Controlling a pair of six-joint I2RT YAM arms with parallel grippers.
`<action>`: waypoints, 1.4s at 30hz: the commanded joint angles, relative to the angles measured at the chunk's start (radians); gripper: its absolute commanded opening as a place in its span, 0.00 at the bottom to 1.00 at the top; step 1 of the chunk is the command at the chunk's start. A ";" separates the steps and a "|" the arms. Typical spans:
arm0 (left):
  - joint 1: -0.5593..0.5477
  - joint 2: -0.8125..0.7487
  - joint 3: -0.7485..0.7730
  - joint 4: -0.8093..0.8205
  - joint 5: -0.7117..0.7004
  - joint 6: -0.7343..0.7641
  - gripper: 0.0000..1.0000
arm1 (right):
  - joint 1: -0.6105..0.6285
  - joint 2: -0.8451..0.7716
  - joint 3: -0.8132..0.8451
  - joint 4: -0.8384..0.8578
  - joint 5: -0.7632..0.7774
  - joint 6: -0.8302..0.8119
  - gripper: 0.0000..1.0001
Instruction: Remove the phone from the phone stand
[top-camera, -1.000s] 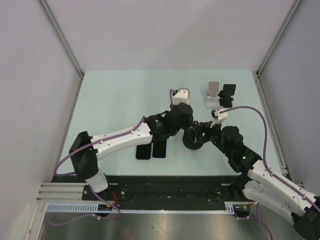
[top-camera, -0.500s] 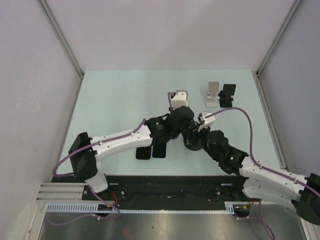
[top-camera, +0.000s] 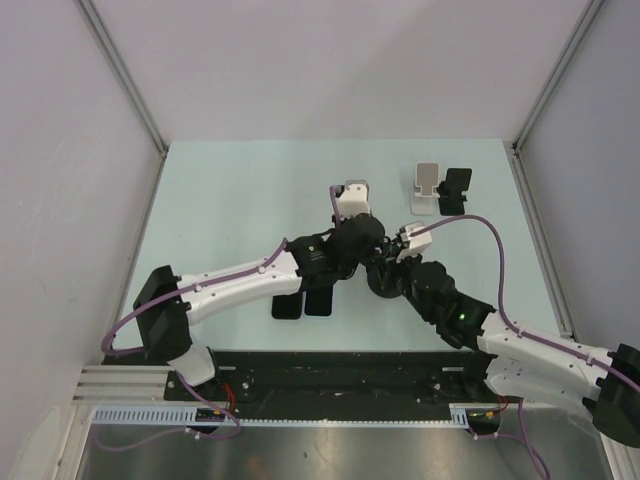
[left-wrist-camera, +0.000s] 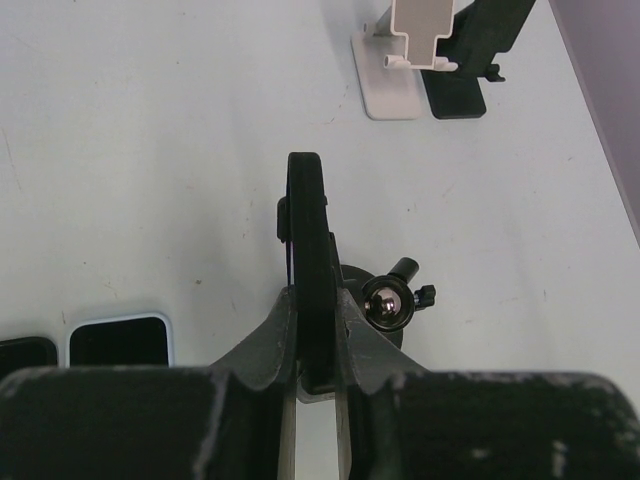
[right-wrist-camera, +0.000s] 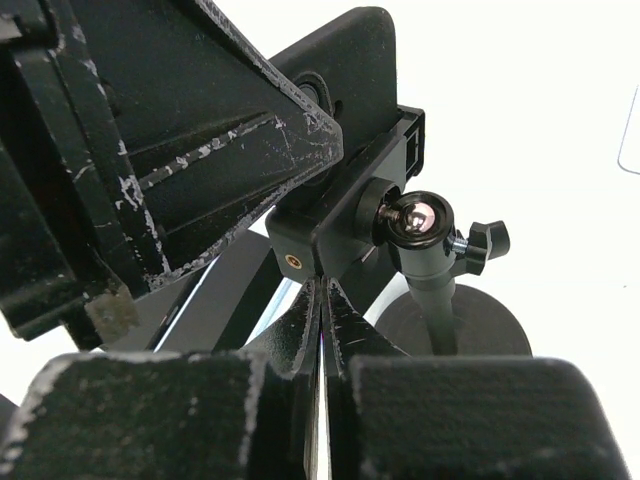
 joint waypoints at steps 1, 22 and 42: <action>-0.047 -0.080 0.002 0.043 0.027 -0.007 0.01 | -0.013 -0.029 -0.006 -0.011 0.046 -0.008 0.00; -0.030 -0.114 0.002 0.089 0.122 0.305 0.00 | -0.459 -0.101 0.092 -0.258 -0.773 -0.104 0.80; -0.004 -0.254 -0.234 0.370 0.428 0.444 0.00 | -0.407 0.049 0.095 -0.159 -0.842 -0.173 0.59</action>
